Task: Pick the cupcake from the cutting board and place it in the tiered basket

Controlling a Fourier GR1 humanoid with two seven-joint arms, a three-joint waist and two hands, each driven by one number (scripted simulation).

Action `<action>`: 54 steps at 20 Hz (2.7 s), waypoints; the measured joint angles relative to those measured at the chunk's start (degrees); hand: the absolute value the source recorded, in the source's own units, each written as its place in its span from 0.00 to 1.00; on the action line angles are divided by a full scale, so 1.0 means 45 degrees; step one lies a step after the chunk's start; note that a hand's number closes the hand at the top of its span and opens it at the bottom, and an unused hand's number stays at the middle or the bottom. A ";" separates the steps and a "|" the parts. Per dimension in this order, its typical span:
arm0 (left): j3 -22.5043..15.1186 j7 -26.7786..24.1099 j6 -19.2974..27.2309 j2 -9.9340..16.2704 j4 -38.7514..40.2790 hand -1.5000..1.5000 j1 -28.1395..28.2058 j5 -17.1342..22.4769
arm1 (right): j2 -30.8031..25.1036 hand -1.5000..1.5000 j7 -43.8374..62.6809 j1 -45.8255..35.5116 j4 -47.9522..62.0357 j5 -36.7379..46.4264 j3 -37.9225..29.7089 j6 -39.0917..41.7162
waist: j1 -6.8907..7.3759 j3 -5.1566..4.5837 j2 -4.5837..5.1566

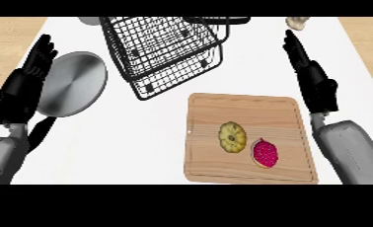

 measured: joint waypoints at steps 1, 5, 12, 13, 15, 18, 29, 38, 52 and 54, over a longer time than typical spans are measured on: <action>0.0031 0.0139 0.0033 -0.0036 -0.0147 0.50 0.0107 0.0021 | 0.0033 1.00 -0.0197 0.0246 -0.0338 -0.0106 0.0102 0.0286 | -0.0054 0.0017 0.0007; -0.0090 0.0616 -0.0175 -0.0413 -0.0034 0.50 0.0565 0.0459 | 0.0713 1.00 -0.1576 0.0683 -0.2010 -0.0948 0.1544 0.2465 | -0.0106 0.0071 -0.0011; -0.0624 0.1521 -0.0388 -0.1459 -0.0302 0.50 0.1764 0.1202 | 0.0720 0.00 -0.2767 0.3758 -0.2677 0.0341 0.2393 0.1298 | -0.0426 0.0065 -0.0014; -0.0683 0.1824 -0.0324 -0.1562 -0.0536 0.50 0.1750 0.1143 | 0.0693 0.00 -0.3055 0.4067 -0.2801 0.0505 0.2336 0.1273 | -0.0393 0.0068 0.0008; -0.0701 0.2125 -0.0307 -0.1656 -0.0941 0.50 0.1992 0.1159 | 0.0427 0.00 -0.3698 0.4885 -0.3455 0.0948 0.2426 0.1187 | -0.0363 0.0071 0.0025; -0.0678 0.2409 -0.0324 -0.1703 -0.1348 0.50 0.2255 0.1241 | -0.0598 0.00 -0.3850 0.5319 -0.4517 0.1708 0.2199 0.1212 | -0.0360 0.0066 0.0025; -0.0591 0.2717 -0.0413 -0.1615 -0.1591 0.50 0.2415 0.1243 | -0.6281 0.00 -0.0426 0.5504 -0.7819 0.6010 0.2245 0.3383 | -0.0459 -0.0004 -0.0037; -0.0500 0.3201 -0.0502 -0.1845 -0.2223 0.50 0.2481 0.1114 | -0.5843 0.00 0.4615 0.5103 -1.0668 0.7657 0.3813 0.6154 | -0.0237 0.0045 0.0058; -0.0013 0.3193 -0.1187 -0.2379 -0.2148 0.50 0.2631 0.0598 | -0.2092 0.00 0.4885 0.5041 -0.6733 1.1743 0.5225 0.5377 | -0.0198 0.0070 0.0094; -0.0024 0.3387 -0.1112 -0.2519 -0.2246 0.50 0.2511 0.0418 | -0.1766 0.00 0.4425 0.5024 -0.5958 1.2219 0.5141 0.4918 | -0.0204 0.0071 0.0094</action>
